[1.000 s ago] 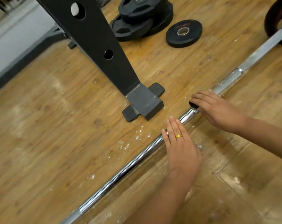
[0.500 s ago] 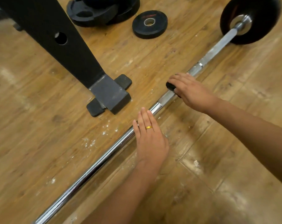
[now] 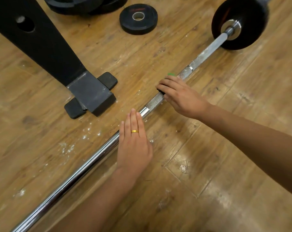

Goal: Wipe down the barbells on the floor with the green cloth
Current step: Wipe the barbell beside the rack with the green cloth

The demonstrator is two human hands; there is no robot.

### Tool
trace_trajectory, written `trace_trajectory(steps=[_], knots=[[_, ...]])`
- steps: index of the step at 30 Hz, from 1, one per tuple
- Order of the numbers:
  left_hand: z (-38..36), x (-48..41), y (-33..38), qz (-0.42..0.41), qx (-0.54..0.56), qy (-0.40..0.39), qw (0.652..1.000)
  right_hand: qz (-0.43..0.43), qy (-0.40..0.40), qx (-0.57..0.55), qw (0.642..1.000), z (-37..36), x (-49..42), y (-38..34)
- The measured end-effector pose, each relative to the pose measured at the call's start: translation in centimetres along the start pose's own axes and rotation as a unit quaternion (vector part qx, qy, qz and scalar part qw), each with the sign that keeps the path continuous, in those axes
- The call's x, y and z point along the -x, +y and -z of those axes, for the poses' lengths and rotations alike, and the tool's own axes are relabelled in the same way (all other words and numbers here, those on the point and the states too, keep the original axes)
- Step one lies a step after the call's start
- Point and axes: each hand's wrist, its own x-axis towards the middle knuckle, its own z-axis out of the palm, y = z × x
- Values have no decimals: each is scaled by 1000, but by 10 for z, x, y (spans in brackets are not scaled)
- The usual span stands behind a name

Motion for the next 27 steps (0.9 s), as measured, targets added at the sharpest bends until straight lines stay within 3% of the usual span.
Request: trace_trajectory(steps=[3,8,15,23,27], knots=[[4,3,-1,-15,-12,-10,1000,-5,-21,12,1000,10,-3,21],[12,-8,14,-5,-18,-2,1000,-72,46,-20,996,6,-1,15],[19,-27,25,-3,27,-17,999,5,-30,30,999,19,5,35],[25,-42,-1,-56,51,-45,996,-100,82,-43,991,2,19,5],[21,-33,7,-43,83,-37,995,-27,32,-38,998,6,27,5]])
